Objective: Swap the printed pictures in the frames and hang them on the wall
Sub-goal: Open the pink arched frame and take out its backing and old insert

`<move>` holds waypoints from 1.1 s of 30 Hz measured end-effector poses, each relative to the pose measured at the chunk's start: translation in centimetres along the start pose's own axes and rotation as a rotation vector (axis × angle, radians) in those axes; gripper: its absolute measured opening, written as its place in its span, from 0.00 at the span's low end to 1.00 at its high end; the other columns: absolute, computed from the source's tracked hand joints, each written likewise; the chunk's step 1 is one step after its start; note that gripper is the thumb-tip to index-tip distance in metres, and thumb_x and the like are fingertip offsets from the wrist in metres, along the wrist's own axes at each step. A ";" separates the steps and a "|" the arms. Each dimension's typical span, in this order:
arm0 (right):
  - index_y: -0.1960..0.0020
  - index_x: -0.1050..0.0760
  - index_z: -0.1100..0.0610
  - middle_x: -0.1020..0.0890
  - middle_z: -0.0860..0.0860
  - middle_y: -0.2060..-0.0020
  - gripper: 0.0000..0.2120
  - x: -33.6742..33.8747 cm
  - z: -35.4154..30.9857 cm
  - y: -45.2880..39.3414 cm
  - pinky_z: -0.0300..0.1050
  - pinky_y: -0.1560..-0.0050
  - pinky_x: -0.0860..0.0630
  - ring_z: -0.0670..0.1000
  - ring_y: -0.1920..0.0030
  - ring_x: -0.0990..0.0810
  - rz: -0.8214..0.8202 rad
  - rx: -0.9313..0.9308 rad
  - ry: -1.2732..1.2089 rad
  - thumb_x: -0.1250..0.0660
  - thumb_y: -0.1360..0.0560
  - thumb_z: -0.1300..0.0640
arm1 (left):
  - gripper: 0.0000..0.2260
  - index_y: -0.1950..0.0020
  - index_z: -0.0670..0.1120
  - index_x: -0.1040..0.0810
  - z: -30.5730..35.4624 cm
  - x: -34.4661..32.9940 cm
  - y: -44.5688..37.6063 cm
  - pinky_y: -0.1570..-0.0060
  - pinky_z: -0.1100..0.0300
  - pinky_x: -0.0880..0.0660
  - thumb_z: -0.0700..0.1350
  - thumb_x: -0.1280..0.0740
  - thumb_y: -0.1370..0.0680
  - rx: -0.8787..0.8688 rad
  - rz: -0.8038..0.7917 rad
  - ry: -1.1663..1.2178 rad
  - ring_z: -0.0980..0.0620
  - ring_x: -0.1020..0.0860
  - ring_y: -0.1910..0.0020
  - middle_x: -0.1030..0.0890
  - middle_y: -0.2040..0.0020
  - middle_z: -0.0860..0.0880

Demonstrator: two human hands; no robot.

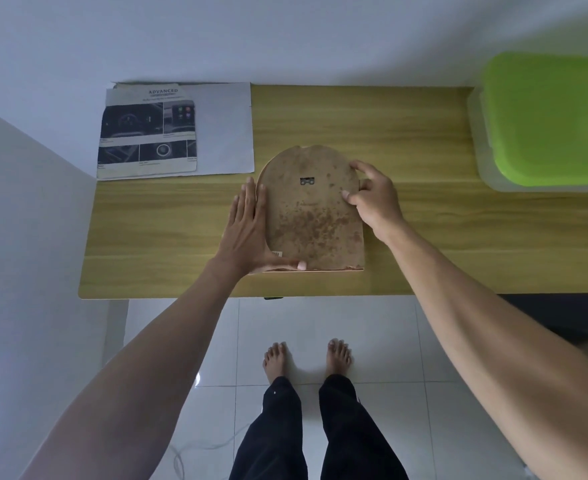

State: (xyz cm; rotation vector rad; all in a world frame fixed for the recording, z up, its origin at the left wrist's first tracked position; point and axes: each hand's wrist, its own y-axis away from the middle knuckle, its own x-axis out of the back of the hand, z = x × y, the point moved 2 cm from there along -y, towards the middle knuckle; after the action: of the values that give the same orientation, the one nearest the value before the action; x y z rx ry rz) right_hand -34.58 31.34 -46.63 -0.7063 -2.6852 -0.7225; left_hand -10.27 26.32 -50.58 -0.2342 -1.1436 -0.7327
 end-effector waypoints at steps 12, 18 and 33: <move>0.30 0.24 0.50 0.19 0.46 0.58 0.29 3.1 -2.7 0.3 0.54 0.36 0.22 0.50 0.48 0.16 0.010 0.018 -0.302 0.30 0.26 0.72 | 0.46 0.22 0.51 0.35 3.4 5.6 -3.0 0.34 0.45 0.28 0.70 0.28 0.35 0.161 0.187 0.475 0.46 0.29 0.33 0.27 0.32 0.44; 0.31 0.24 0.54 0.17 0.47 0.64 0.29 7.7 -2.4 0.7 0.38 0.50 0.21 0.43 0.59 0.16 0.148 0.088 -0.264 0.26 0.29 0.70 | 0.41 0.24 0.51 0.31 8.7 5.9 -5.3 0.38 0.56 0.27 0.51 0.19 0.34 0.210 0.225 0.632 0.50 0.28 0.37 0.28 0.34 0.47; 0.30 0.24 0.53 0.19 0.51 0.36 0.27 16.0 7.0 0.8 0.36 0.41 0.27 0.46 0.40 0.21 0.287 -0.052 -0.015 0.25 0.28 0.63 | 0.34 0.29 0.49 0.24 18.3 -2.8 -8.0 0.41 0.50 0.21 0.39 0.20 0.34 0.366 0.130 0.782 0.47 0.21 0.42 0.20 0.39 0.46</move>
State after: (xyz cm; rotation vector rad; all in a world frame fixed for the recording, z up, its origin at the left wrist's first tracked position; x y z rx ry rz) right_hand -48.54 41.76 -46.18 -1.0855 -2.5103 -0.7147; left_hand -29.51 31.06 -46.95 0.2728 -0.4880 -0.4186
